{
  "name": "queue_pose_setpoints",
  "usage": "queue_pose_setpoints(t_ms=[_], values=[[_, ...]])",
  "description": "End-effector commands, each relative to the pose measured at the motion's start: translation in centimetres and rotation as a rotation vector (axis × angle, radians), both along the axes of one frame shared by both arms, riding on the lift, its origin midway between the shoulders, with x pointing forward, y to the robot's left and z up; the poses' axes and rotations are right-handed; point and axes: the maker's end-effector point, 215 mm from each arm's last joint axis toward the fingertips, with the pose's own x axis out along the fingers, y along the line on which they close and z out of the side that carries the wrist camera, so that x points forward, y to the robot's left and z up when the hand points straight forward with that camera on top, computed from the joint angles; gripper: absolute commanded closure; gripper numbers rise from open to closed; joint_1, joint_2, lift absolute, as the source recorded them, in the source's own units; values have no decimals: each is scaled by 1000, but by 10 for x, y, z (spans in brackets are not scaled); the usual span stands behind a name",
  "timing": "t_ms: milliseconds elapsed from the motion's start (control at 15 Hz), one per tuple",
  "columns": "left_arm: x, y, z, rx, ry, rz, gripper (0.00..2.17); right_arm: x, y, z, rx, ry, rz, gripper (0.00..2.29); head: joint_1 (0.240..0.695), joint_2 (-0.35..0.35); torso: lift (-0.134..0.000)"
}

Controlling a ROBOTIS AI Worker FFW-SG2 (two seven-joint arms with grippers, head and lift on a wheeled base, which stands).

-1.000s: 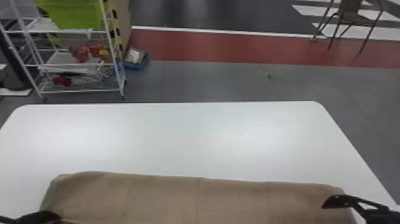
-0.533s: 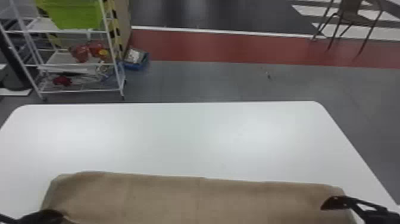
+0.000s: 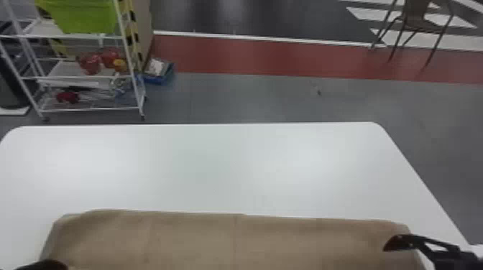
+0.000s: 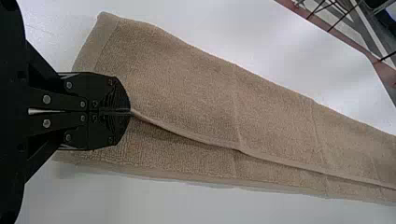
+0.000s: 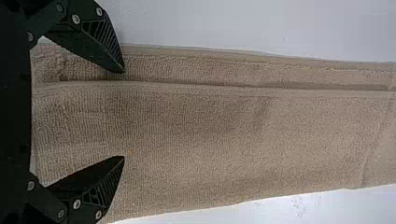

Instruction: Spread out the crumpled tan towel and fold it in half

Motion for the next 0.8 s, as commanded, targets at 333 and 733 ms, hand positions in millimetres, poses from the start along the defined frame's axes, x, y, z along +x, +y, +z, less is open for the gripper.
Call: queue_pose_setpoints(t_ms=[333, 733], values=[[2, 0, 0, 3, 2, -1, 1544, -3, -26, 16, -14, -18, -50, 218, 695, -168, -120], [4, -5, -2, 0, 3, -14, 1544, -11, -49, 14, -53, -2, -73, 336, 695, -224, -120]])
